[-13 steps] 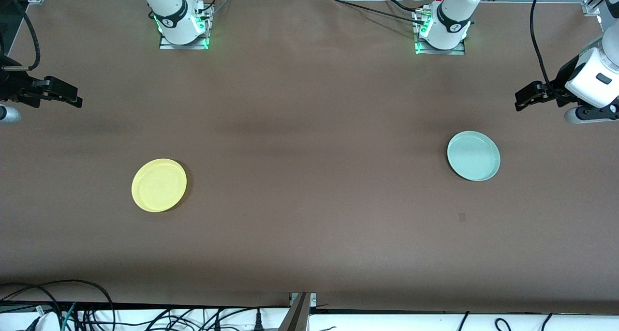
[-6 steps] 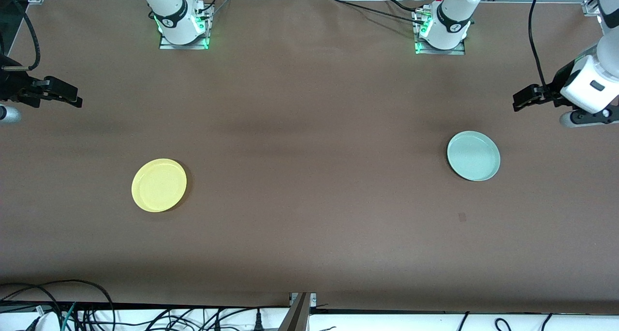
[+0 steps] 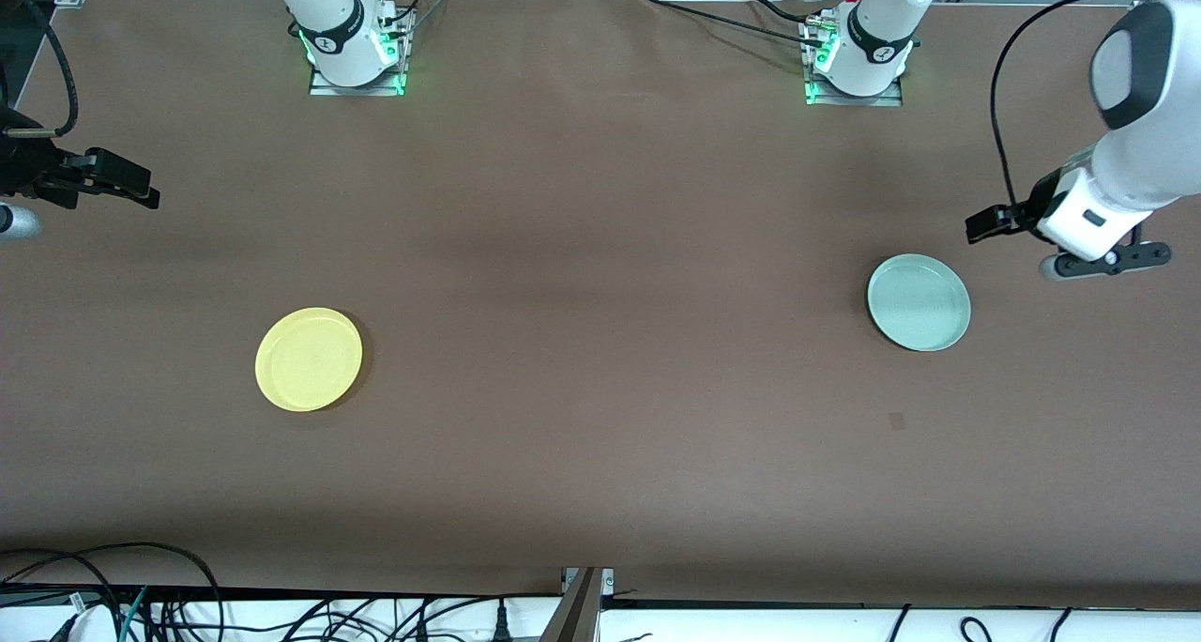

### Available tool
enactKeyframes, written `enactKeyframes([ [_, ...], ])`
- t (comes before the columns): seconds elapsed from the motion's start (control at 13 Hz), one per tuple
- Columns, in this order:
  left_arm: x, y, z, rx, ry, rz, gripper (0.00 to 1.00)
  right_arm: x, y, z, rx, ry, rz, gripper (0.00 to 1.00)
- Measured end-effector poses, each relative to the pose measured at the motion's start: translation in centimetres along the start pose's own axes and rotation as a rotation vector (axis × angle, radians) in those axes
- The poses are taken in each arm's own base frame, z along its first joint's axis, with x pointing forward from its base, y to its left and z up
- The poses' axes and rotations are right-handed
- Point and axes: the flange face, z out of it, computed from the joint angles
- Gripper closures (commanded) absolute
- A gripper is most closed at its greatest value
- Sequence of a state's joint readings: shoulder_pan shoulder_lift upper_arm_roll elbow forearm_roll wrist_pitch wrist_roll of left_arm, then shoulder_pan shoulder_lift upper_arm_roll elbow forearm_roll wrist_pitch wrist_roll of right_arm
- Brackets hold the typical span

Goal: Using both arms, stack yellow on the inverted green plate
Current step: 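Reach the left gripper down to the rim of the green plate, then close the left gripper on the green plate's rim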

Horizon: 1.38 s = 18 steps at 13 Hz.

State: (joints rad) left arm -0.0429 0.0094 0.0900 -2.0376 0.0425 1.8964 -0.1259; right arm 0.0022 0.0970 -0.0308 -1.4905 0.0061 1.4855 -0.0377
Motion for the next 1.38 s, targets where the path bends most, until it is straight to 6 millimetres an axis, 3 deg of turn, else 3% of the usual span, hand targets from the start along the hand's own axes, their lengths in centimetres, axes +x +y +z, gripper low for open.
enactKeyframes([
  [0.31, 0.4, -3.2, 8.5, 0.029, 0.02, 0.008, 0.0, 0.0, 0.0, 0.0, 0.0, 0.0, 0.0, 0.0],
  [0.62, 2.7, -7.9, 17.7, 0.027, 0.034, 0.046, 0.0, 0.0, 0.0, 0.0, 0.0, -0.001, 0.0, 0.0],
  [0.77, 3.5, -10.5, 20.9, 0.024, 0.038, 0.06, 0.0, 0.0, 0.0, 0.0, 0.0, -0.001, 0.0, 0.0],
  [0.92, 4.0, -11.1, 21.1, 0.025, 0.044, 0.065, 0.0, 0.0, 0.0, 0.0, 0.0, -0.001, 0.0, 0.0],
  [1.15, 4.8, -10.3, 20.4, 0.024, 0.062, 0.08, 0.0, 0.0, 0.0, 0.0, 0.0, -0.001, 0.0, 0.0],
  [1.38, 5.5, -10.2, 20.9, 0.025, 0.058, 0.082, 0.0, 0.0, 0.0, 0.0, 0.0, -0.001, 0.0, 0.0],
])
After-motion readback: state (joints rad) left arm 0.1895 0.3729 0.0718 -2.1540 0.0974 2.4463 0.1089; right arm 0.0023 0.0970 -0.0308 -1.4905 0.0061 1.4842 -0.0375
